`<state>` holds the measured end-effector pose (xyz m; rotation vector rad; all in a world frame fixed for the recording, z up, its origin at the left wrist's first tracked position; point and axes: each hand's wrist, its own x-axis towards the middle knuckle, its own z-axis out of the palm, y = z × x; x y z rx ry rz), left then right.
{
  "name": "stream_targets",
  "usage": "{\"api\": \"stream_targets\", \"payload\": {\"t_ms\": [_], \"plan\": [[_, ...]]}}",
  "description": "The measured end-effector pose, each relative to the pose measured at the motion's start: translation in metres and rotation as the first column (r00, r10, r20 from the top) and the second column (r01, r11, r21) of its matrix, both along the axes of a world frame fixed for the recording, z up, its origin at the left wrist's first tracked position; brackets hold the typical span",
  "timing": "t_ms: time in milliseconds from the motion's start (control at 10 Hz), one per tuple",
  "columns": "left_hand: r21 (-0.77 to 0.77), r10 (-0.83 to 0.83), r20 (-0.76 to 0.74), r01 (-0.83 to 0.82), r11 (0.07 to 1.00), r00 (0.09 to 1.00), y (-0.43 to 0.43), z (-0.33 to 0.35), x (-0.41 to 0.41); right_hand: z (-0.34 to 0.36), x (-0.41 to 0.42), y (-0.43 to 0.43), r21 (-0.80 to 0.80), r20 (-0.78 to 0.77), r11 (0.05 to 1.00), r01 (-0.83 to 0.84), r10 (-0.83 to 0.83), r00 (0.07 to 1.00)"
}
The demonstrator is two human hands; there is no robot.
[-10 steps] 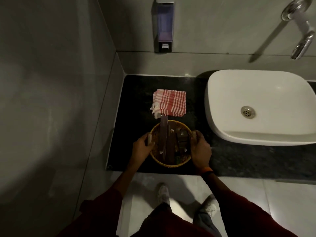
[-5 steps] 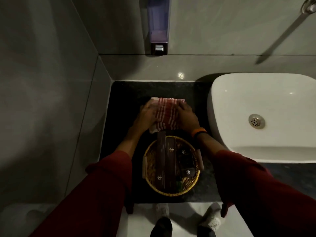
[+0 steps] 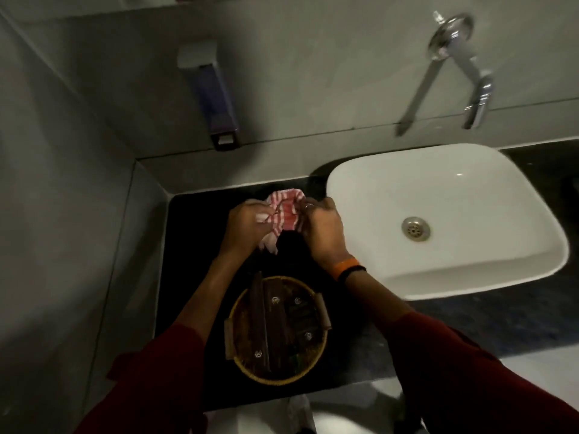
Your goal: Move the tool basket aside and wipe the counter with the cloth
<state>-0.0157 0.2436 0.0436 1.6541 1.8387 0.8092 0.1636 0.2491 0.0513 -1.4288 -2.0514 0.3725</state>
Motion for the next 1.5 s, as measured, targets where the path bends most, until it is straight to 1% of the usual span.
{"api": "stream_targets", "payload": {"t_ms": [100,200,300,400,500,600,700,800,900,1000,1100,1200,1300,1400,1500], "plan": [[0.075,-0.05,-0.01,0.05,0.996,0.999,0.017,0.034,0.063,0.027,0.071,0.007,-0.016,-0.039,0.996,0.085,-0.086,0.996],[0.083,-0.127,0.004,0.126,0.989,0.992,0.028,0.053,0.151,0.042,0.163,0.014,-0.033,-0.042,0.992,0.122,-0.124,0.991],[0.05,-0.174,0.008,0.173,0.984,0.985,0.039,0.064,0.256,0.047,0.264,0.021,-0.081,0.004,0.977,0.195,-0.195,0.981],[0.0,-0.249,0.042,0.249,0.968,0.968,0.048,0.069,0.359,0.046,0.375,0.031,-0.106,0.054,0.962,0.251,-0.246,0.968],[-0.012,-0.271,0.19,0.278,0.96,0.944,0.061,0.046,0.463,0.047,0.479,0.04,-0.105,0.004,0.96,0.261,-0.262,0.965],[-0.03,-0.179,0.208,0.189,0.981,0.962,0.072,0.036,0.552,0.048,0.566,0.045,-0.14,-0.007,0.937,0.319,-0.323,0.946],[-0.196,-0.331,0.11,0.347,0.917,0.937,0.091,0.053,0.637,0.044,0.637,0.056,-0.27,-0.03,0.88,0.391,-0.413,0.91],[-0.23,-0.365,0.115,0.383,0.895,0.924,0.103,0.037,0.692,0.035,0.692,0.064,-0.338,-0.021,0.829,0.444,-0.479,0.878],[-0.331,-0.339,0.172,0.379,0.864,0.925,0.114,0.024,0.739,0.023,0.73,0.07,-0.355,0.047,0.816,0.455,-0.471,0.881],[-0.365,-0.345,0.158,0.379,0.85,0.925,0.119,0.005,0.764,0.009,0.757,0.075,-0.407,0.06,0.801,0.439,-0.456,0.888],[-0.356,-0.422,0.058,0.414,0.838,0.905,0.115,-0.018,0.781,-0.018,0.78,0.078,-0.455,0.085,0.792,0.408,-0.417,0.905],[-0.411,-0.6,-0.203,0.489,0.77,0.774,0.107,-0.052,0.78,-0.063,0.795,0.08,-0.539,0.262,0.743,0.397,-0.3,0.917],[-0.424,-0.671,-0.379,0.525,0.738,0.637,0.099,-0.077,0.772,-0.079,0.792,0.079,-0.551,0.468,0.67,0.498,-0.246,0.849],[-0.357,-0.647,-0.369,0.541,0.761,0.667,0.098,-0.082,0.769,-0.076,0.779,0.079,-0.411,0.547,0.766,0.494,-0.226,0.806],[-0.124,-0.457,-0.349,0.443,0.888,0.818,0.102,-0.075,0.759,-0.064,0.757,0.082,-0.268,0.27,0.864,0.427,-0.358,0.894]]}}
